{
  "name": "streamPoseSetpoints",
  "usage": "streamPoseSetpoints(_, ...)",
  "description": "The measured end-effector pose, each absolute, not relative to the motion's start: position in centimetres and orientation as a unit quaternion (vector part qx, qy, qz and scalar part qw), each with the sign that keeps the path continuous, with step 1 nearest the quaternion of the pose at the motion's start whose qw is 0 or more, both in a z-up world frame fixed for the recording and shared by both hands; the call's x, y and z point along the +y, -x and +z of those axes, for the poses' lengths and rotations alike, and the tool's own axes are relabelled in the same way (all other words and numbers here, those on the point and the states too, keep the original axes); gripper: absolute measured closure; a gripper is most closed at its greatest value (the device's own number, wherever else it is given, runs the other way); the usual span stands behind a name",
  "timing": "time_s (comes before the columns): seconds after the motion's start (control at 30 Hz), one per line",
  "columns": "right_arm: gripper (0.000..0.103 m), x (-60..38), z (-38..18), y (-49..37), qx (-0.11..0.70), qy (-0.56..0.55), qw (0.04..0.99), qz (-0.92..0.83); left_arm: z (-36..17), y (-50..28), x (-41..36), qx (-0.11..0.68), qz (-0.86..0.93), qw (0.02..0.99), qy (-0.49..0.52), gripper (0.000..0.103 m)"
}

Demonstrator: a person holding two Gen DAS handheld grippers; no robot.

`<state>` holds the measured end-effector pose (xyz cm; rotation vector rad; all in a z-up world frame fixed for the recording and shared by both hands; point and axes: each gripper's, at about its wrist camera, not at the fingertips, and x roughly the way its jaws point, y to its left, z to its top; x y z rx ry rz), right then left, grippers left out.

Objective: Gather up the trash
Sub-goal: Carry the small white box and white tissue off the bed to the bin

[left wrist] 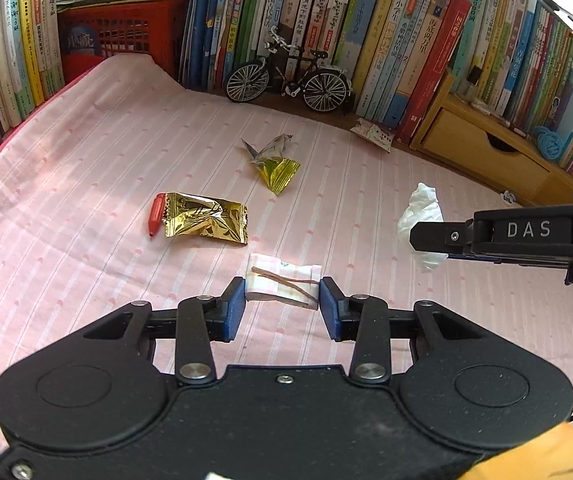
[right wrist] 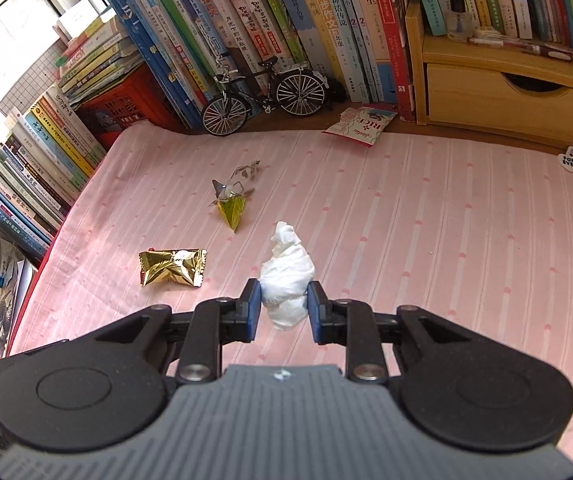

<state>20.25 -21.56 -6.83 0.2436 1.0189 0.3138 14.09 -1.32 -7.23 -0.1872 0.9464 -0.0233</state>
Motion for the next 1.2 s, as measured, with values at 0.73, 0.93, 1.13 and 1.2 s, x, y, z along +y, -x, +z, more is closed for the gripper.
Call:
streamPoseSetpoints(0.73, 0.073, -15.2, -3.6, 1.5, 0.491, -0.079, 0.853, 0.158, -2.8, 11.7, 7.3, 0.441, 0.019, 0.891, 0.11, 0.065)
streamPoseSetpoints(0.93, 0.073, -11.8, -4.5, 7.6, 0.508, -0.062, 0.84, 0.181, -4.7, 18.1, 10.6, 0.466, 0.046, 0.875, 0.126, 0.065)
streamPoseSetpoints(1.13, 0.072, -8.2, -6.3, 12.6, 0.529, -0.05, 0.821, 0.209, -6.7, 22.7, 12.5, 0.493, 0.058, 0.858, 0.128, 0.065)
streamPoseSetpoints(1.2, 0.072, -7.3, -7.0, 13.7, 0.536, -0.048, 0.815, 0.214, -7.4, 23.9, 12.9, 0.504, 0.062, 0.852, 0.126, 0.065)
